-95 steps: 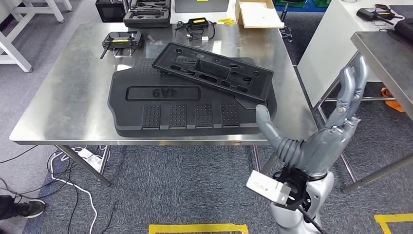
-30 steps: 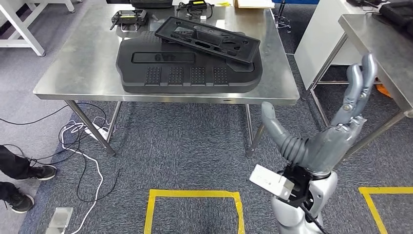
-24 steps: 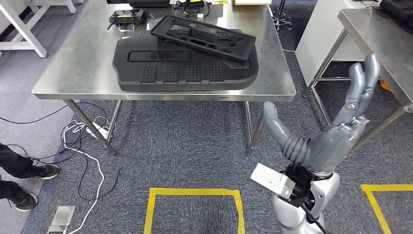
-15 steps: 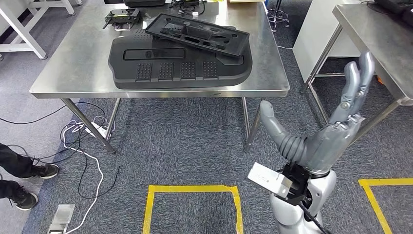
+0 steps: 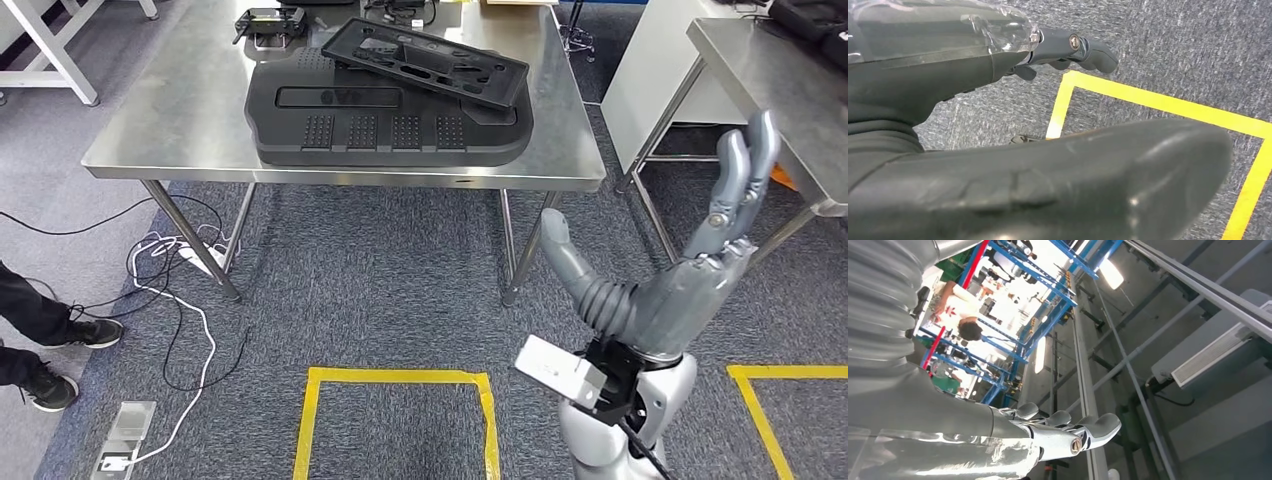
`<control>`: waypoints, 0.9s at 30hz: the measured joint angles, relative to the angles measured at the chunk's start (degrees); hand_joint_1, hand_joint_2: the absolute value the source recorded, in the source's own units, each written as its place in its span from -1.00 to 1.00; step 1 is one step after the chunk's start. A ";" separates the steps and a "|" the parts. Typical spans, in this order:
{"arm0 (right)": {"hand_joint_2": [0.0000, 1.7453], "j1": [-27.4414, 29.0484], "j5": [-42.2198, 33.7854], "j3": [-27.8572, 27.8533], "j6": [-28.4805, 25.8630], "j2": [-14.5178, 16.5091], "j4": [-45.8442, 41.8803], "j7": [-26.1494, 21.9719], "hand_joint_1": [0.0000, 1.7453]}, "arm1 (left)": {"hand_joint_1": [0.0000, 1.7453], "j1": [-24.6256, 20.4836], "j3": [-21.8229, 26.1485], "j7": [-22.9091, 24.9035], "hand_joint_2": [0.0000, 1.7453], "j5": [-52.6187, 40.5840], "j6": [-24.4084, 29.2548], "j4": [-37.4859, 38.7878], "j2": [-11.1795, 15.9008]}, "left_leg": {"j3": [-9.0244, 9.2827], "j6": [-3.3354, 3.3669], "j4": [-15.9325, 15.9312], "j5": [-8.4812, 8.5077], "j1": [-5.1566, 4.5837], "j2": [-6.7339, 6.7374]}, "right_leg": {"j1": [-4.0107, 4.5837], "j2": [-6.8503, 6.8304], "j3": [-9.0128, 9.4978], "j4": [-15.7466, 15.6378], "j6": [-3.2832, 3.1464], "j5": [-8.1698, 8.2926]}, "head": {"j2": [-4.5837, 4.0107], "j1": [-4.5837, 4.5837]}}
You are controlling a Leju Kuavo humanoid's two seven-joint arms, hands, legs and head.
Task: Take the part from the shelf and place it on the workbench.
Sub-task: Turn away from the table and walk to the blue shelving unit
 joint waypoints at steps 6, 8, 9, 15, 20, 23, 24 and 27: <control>1.00 -0.03 -0.23 0.00 0.00 0.00 -0.07 -0.50 -1.00 | -1.00 -0.04 -0.27 -0.02 -1.00 0.20 0.17 0.00 0.00 | -0.97 -1.76 0.47 1.18 -0.09 -0.06 | 0.48 0.17 5.25 -11.00 -1.56 3.63 | 0.00 -0.10; 1.00 -0.07 -0.40 0.00 0.00 0.01 -0.10 -0.84 -1.00 | -1.00 -0.04 -0.31 -0.02 -1.00 0.28 0.19 0.00 0.02 | -1.64 -2.41 2.05 -0.41 -0.03 -0.28 | 0.18 -0.01 4.83 -11.41 -2.23 4.55 | 0.00 -0.44; 1.00 -0.08 -0.50 0.00 0.00 0.02 -0.13 -1.00 -1.00 | -1.00 -0.04 -0.32 -0.02 -1.00 0.31 0.19 0.00 0.03 | -2.55 -2.70 4.51 -2.43 0.03 -0.38 | 0.00 -0.12 4.44 -11.58 -2.53 5.02 | 0.00 -0.74; -0.50 -0.02 -0.97 0.00 0.00 0.02 -0.16 -1.34 -1.00 | -1.00 -0.01 -0.68 -0.02 -1.00 0.36 0.20 0.00 0.03 | -2.04 -3.49 12.05 -7.16 0.49 -0.44 | -0.04 -0.29 1.58 -10.74 -2.51 6.59 | 0.00 -1.59; -1.00 -0.04 -1.91 0.00 0.00 0.02 -0.32 -1.56 -1.00 | -1.00 -0.15 -0.88 -0.09 -1.00 0.46 0.21 0.00 0.03 | 4.57 -2.27 -0.37 -3.46 0.24 -0.59 | 0.27 -0.27 0.56 -9.84 -1.27 7.36 | 0.00 -1.56; -1.00 0.01 -3.37 0.00 0.00 0.02 -0.34 -2.11 -1.00 | -1.00 -0.18 -0.96 -0.14 -1.00 0.54 0.21 0.00 0.02 | 3.81 -0.84 -0.62 -2.39 0.29 -0.32 | 0.01 -0.18 -0.19 -8.79 -0.26 6.44 | 0.00 -1.39; -1.00 0.03 -3.81 0.00 0.00 0.02 -0.35 -2.32 -1.00 | -1.00 -0.24 -1.01 -0.16 -1.00 0.56 0.21 0.00 0.01 | 3.36 -0.37 -0.77 -1.95 0.36 -0.19 | -0.06 -0.14 -1.08 -6.74 -0.01 4.68 | 0.00 -1.18; -1.00 0.20 -4.76 -0.01 0.00 0.02 -0.34 -2.92 -1.00 | -1.00 -0.24 -1.13 -0.21 -1.00 0.70 0.19 0.00 0.01 | 1.85 0.21 -0.71 -0.95 0.14 0.00 | -0.13 -0.10 -4.68 3.60 0.44 -1.77 | 0.00 -0.57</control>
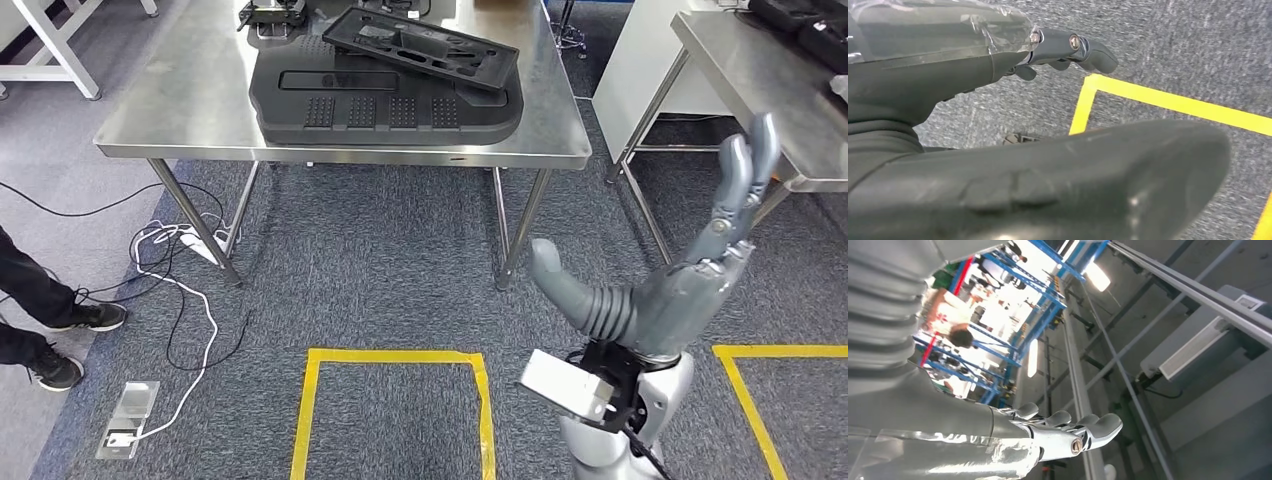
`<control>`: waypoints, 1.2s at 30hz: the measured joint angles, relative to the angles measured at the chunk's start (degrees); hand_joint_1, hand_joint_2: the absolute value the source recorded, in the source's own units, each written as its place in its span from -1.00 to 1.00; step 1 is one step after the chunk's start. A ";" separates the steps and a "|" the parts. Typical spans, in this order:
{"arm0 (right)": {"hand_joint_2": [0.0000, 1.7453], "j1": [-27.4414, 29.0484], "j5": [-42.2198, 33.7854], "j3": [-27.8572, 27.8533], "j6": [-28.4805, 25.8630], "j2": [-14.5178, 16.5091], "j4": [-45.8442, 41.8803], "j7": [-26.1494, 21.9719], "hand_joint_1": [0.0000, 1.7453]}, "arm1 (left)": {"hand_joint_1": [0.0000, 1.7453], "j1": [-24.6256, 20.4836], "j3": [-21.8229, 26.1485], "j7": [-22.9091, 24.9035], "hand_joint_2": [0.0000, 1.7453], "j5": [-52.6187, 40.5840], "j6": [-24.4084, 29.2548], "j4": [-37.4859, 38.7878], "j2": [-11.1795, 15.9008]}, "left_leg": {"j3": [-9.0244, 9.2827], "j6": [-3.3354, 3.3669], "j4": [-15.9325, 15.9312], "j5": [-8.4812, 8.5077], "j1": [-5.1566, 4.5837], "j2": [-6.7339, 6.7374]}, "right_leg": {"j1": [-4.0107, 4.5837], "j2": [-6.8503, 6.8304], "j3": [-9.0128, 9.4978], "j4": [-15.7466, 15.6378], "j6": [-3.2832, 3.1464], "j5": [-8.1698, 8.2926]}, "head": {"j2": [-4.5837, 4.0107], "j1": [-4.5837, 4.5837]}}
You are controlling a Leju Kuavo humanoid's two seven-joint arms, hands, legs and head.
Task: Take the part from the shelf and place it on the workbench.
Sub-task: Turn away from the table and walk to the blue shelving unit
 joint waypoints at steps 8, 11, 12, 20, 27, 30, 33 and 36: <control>-1.00 -0.02 -1.13 -0.04 0.00 0.00 0.02 -1.21 -1.00 | -1.00 0.01 -0.06 -0.22 -1.00 0.59 0.01 0.00 -0.01 | -1.85 -1.21 0.65 1.73 -0.44 -0.04 | 0.83 0.17 10.39 -14.84 -1.74 5.34 | 0.00 0.00; -1.00 -0.08 -1.51 -0.04 0.00 0.05 0.02 -1.56 -1.00 | -1.00 0.00 -0.09 -0.22 -1.00 0.79 0.07 0.01 -0.01 | -2.30 -2.26 1.44 1.26 -0.33 -0.23 | 0.56 0.04 9.79 -15.26 -2.58 6.53 | 0.00 -0.09; -1.00 -0.15 -1.60 -0.04 0.00 0.08 0.02 -1.72 -1.00 | -1.00 0.00 -0.10 -0.22 -1.00 0.80 0.09 0.01 -0.01 | -2.91 -2.57 3.00 -0.20 -0.30 -0.35 | 0.37 -0.07 9.46 -15.46 -2.91 7.00 | 0.00 -0.30; -1.00 -0.27 -2.26 -0.16 0.00 0.20 0.02 -2.13 -1.00 | -1.00 -0.04 -0.14 -0.22 -1.00 0.73 0.10 0.01 0.00 | 0.13 -3.55 6.75 -4.50 0.41 -0.48 | 0.27 -0.35 5.35 -13.85 -2.89 8.94 | 0.00 -1.23; -1.00 -0.33 -2.83 -0.33 0.01 0.33 0.02 -2.21 -1.00 | -1.00 -0.06 -0.15 -0.22 -1.00 0.73 0.04 0.00 0.00 | 2.22 -0.75 0.20 -1.55 0.14 -0.24 | 0.23 -0.21 3.79 -11.53 -0.74 8.02 | 0.00 -0.97; -1.00 -0.28 -3.03 -0.67 0.00 0.33 0.02 -2.30 -1.00 | -1.00 -0.12 -0.17 -0.22 -1.00 0.75 -0.01 0.00 0.00 | 0.98 0.03 0.11 -0.60 0.09 -0.05 | 0.08 -0.07 0.42 -2.43 -0.13 1.70 | 0.00 -0.36; -1.00 -0.25 -3.14 -1.02 0.00 0.33 0.13 -2.30 -1.00 | -1.00 -0.06 -0.34 -0.22 -1.00 0.80 -0.02 0.01 0.00 | -0.15 -0.01 0.32 0.07 -0.05 -0.01 | 0.05 -0.07 1.02 0.35 -0.06 0.97 | 0.00 -0.23; -1.00 -0.29 -3.02 -1.17 0.00 0.33 0.21 -2.43 -1.00 | -1.00 -0.08 -0.58 -0.22 -1.00 0.80 -0.02 0.00 0.00 | -0.69 -0.38 0.65 0.40 -0.13 -0.05 | 0.17 -0.06 7.59 -10.15 -0.69 5.05 | 0.00 -0.02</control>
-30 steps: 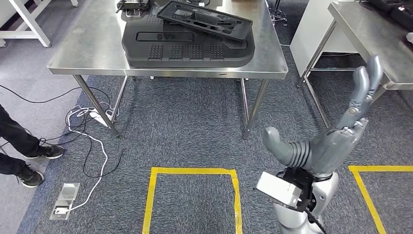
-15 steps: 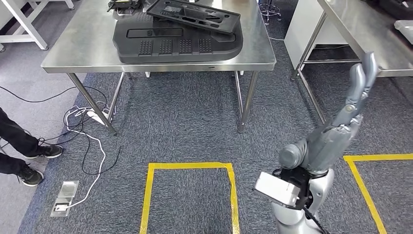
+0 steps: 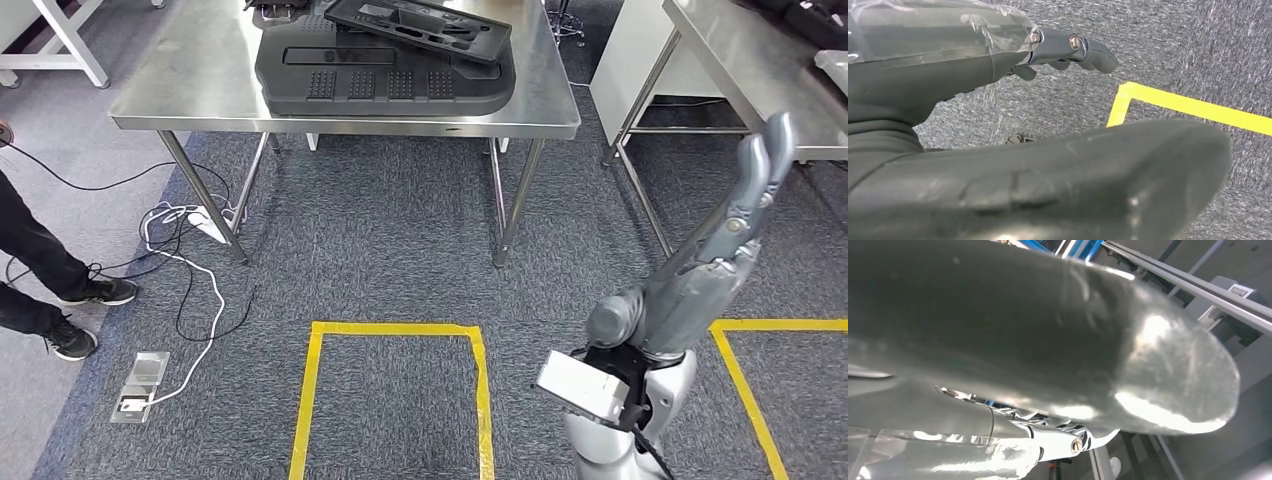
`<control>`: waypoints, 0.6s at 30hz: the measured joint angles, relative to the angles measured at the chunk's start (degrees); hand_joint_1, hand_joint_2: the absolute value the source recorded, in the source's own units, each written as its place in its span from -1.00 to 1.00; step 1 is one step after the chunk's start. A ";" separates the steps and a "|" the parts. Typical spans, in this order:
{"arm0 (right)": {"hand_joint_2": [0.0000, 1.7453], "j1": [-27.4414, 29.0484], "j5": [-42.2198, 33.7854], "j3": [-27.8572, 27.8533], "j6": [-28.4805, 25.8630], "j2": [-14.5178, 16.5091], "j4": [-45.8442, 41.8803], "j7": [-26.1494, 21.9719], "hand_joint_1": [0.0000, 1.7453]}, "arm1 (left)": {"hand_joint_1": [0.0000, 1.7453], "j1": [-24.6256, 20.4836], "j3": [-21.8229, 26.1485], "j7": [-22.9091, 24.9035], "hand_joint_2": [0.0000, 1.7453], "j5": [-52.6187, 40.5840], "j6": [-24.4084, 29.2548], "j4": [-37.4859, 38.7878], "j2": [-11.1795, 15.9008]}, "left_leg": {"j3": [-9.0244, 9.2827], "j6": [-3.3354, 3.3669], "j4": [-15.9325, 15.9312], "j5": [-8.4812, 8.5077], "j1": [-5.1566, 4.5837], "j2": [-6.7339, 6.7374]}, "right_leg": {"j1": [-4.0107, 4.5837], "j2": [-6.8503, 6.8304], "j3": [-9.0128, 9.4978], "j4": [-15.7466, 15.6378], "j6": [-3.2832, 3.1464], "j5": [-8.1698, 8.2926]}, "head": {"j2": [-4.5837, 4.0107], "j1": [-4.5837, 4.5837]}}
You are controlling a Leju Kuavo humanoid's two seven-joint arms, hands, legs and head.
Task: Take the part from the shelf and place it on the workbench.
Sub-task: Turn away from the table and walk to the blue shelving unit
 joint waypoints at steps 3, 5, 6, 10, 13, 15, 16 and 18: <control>-1.00 0.03 0.45 0.00 0.00 0.02 -0.02 -0.45 -1.00 | -1.00 -0.03 -0.08 0.02 -1.00 0.01 0.00 0.00 0.00 | -0.65 -0.93 0.35 0.49 -0.15 0.03 | 0.43 0.18 1.44 -3.79 -0.64 0.74 | 0.00 -0.04; -1.00 0.03 0.58 0.00 0.00 0.04 -0.02 -0.66 -1.00 | -1.00 -0.04 -0.22 0.02 -1.00 0.02 0.00 0.00 0.00 | -0.87 -1.64 0.53 0.57 -0.07 -0.04 | 0.31 0.18 1.13 -4.12 -1.32 1.26 | 0.00 -0.09; -1.00 0.01 0.60 0.00 0.00 0.05 -0.02 -0.72 -1.00 | -1.00 -0.06 -0.30 0.02 -1.00 0.02 0.00 0.00 0.00 | -1.12 -2.00 1.24 -0.14 -0.03 -0.14 | 0.18 0.10 1.02 -4.30 -1.71 1.57 | 0.00 -0.20; -1.00 -0.01 0.75 0.00 0.00 0.09 -0.01 -0.80 -1.00 | -1.00 -0.04 -0.45 0.09 -1.00 0.29 0.00 0.00 0.00 | -5.41 -3.05 13.12 -7.56 0.23 -0.35 | 0.06 -0.23 0.04 -4.49 -2.69 2.50 | 0.00 -1.04; -1.00 -0.01 0.74 0.00 0.00 0.09 0.00 -0.67 -1.00 | -1.00 -0.05 -0.45 0.38 -1.00 0.61 0.02 0.00 0.00 | -4.53 -3.12 14.31 -7.12 0.31 -0.34 | 0.11 -0.26 -0.68 -4.28 -2.56 3.01 | 0.00 -1.18; -1.00 -0.02 0.74 0.00 0.00 0.09 -0.01 -0.60 -1.00 | -1.00 -0.17 -0.45 0.57 -1.00 0.61 0.04 0.00 0.00 | 0.07 -2.81 6.42 -3.93 0.36 -0.39 | 0.14 -0.24 -0.93 -4.01 -2.29 3.20 | 0.00 -1.25; -1.00 -0.03 0.74 0.00 0.00 0.09 -0.01 -0.55 -1.00 | -1.00 -0.26 -0.45 0.63 -1.00 0.61 0.05 0.00 0.00 | 1.75 -2.57 2.98 -2.90 0.31 -0.43 | 0.23 -0.21 -1.11 -3.77 -2.10 3.25 | 0.00 -1.29; -1.00 -0.04 0.69 0.00 0.00 0.10 -0.01 -0.46 -1.00 | -1.00 -0.32 -0.45 0.69 -1.00 0.61 0.05 0.00 0.00 | 2.80 -2.01 0.00 -2.34 0.16 -0.49 | 0.41 -0.20 -1.52 -3.47 -1.53 3.48 | 0.00 -1.29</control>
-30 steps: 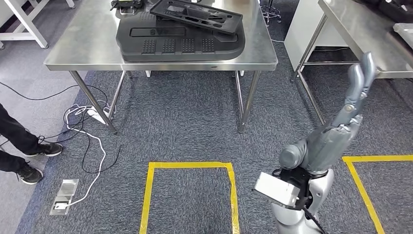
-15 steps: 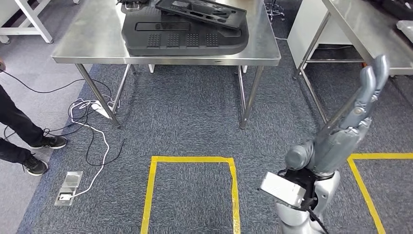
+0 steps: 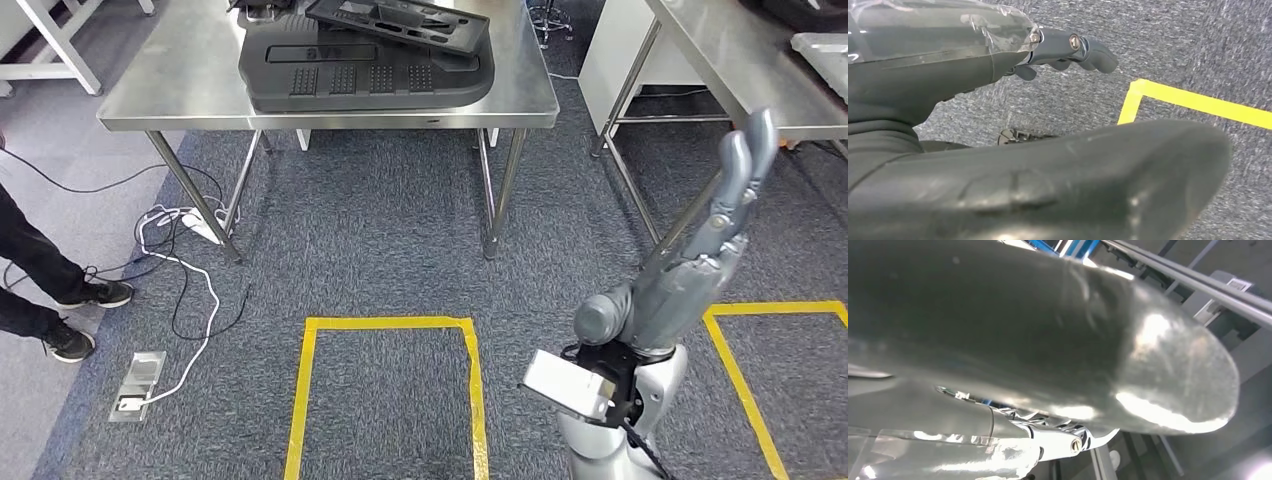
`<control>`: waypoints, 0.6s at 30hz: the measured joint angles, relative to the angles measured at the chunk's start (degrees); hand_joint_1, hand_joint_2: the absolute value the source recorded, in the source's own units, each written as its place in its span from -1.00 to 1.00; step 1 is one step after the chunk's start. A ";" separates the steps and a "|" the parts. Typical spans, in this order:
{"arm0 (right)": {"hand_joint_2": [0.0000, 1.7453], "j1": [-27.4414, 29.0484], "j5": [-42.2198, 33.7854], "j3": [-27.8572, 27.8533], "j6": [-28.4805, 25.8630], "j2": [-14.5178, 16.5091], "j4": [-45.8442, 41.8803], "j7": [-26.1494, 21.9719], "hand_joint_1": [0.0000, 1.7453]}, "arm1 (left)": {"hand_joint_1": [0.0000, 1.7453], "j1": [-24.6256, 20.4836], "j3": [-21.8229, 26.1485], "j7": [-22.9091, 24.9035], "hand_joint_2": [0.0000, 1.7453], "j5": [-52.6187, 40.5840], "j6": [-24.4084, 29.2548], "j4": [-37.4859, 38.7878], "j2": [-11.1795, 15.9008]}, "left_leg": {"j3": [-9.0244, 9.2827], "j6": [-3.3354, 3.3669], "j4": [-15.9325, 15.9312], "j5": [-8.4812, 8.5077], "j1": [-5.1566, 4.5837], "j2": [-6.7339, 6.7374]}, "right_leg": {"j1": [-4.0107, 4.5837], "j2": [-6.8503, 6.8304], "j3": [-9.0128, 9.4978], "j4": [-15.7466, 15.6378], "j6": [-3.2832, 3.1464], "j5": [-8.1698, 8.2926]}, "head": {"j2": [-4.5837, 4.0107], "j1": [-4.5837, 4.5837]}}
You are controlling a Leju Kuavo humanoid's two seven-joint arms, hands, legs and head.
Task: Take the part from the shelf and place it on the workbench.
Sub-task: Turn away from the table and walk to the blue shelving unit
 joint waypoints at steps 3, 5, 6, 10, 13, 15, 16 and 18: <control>-1.00 0.02 -0.24 0.00 0.00 0.01 -0.01 0.04 -1.00 | -1.00 0.03 0.00 0.01 -1.00 0.03 -0.01 0.00 -0.02 | -0.51 1.27 -0.30 0.84 -0.02 0.18 | -0.12 0.06 -0.50 0.54 0.94 -0.26 | 0.00 0.10; -1.00 0.05 -0.29 0.00 0.00 0.01 -0.01 0.06 -1.00 | -1.00 -0.09 -0.01 0.01 -1.00 0.03 -0.01 0.00 -0.03 | -1.03 2.15 -0.62 1.47 0.15 0.39 | -0.25 0.17 -2.01 4.12 1.47 -3.17 | 0.00 0.52; -1.00 0.10 -0.31 0.00 0.00 0.01 -0.01 0.10 -1.00 | -1.00 -0.10 -0.01 0.01 -1.00 0.03 -0.01 0.00 -0.03 | -1.40 2.35 -0.60 1.68 0.09 0.46 | -0.28 0.21 -3.38 7.55 1.68 -5.40 | 0.00 0.79; -1.00 0.47 -0.78 0.00 0.00 0.01 0.01 0.68 -1.00 | -1.00 0.02 -0.02 -0.04 -1.00 0.02 -0.01 0.00 -0.04 | -2.47 2.45 -0.47 2.33 -0.12 0.55 | -0.34 0.21 -4.92 14.54 1.83 -7.91 | 0.00 1.18; -1.00 0.50 -0.97 0.00 0.00 0.00 -0.01 1.08 -1.00 | -1.00 0.00 -0.02 -0.13 -1.00 0.01 -0.01 0.00 -0.06 | -2.64 2.17 -0.23 2.53 -0.24 0.53 | -0.13 0.00 1.59 3.01 1.07 -3.21 | 0.00 1.27; -1.00 0.51 -0.99 0.00 0.00 -0.01 -0.01 1.27 -1.00 | -1.00 0.01 -0.02 -0.19 -1.00 0.01 0.00 0.00 -0.07 | -2.95 1.62 -0.05 2.79 -0.35 0.60 | 0.18 -0.03 3.15 -0.82 0.63 -2.45 | 0.00 1.25; -1.00 0.53 -0.99 0.00 0.00 -0.01 -0.01 1.40 -1.00 | -1.00 0.00 -0.02 -0.21 -1.00 0.02 0.00 0.00 -0.07 | -3.07 1.29 -0.05 2.96 -0.37 0.67 | 0.34 0.10 3.05 -1.00 0.46 -2.39 | 0.00 1.18; -1.00 0.57 -0.99 0.00 0.00 -0.01 -0.01 1.62 -1.00 | -1.00 -0.04 -0.02 -0.21 -1.00 0.01 0.00 0.00 -0.07 | -3.15 0.63 0.12 2.80 -0.33 0.66 | 0.12 0.35 2.90 -1.31 -0.16 -1.91 | 0.00 1.12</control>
